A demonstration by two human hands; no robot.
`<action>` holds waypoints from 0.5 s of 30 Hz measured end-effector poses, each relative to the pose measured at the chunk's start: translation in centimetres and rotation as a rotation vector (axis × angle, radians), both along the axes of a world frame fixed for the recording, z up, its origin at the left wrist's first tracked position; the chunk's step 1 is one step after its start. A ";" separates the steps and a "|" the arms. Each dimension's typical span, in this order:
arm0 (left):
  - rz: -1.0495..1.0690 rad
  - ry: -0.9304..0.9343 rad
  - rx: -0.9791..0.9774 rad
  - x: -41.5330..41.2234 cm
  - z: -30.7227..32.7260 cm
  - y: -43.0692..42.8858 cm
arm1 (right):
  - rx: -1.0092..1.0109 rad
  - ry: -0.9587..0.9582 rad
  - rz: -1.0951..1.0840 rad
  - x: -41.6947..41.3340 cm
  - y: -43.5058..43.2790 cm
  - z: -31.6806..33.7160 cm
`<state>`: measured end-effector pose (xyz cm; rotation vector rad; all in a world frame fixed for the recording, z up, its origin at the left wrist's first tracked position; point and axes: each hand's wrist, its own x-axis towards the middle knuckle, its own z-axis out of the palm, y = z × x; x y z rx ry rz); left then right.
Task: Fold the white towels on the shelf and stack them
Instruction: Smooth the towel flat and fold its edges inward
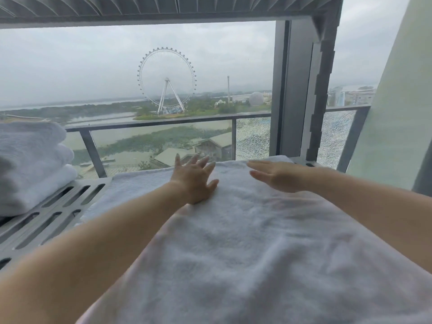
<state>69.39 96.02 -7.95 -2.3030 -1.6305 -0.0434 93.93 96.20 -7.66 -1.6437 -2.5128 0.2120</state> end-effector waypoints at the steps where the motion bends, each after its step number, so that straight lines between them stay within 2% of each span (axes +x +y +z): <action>1: -0.021 -0.041 -0.020 0.7 0.1 -0.8 | -0.035 0.050 0.067 -0.5 -1.3 -0.3; 3: -0.044 -0.205 -0.211 2.2 0.0 -2.8 | -0.077 0.020 0.176 -1.2 -3.7 -1.8; 5: -0.058 -0.244 -0.377 3.2 -0.8 -5.1 | -0.040 -0.039 0.160 -0.5 -4.6 -2.5; 8: -0.021 -0.183 -0.334 3.0 -1.5 -7.2 | -0.008 -0.093 -0.001 0.2 -6.0 -1.0; 11: 0.054 -0.177 -0.212 3.1 -0.7 -8.4 | -0.031 0.022 0.002 -1.9 -9.0 -0.3; 13: 0.093 -0.231 -0.254 3.4 -0.6 -9.9 | -0.067 -0.021 0.037 -3.8 -11.6 -1.4; 15: 0.065 -0.168 -0.335 3.6 -1.7 -12.3 | -0.070 -0.108 0.055 -4.2 -13.5 -2.6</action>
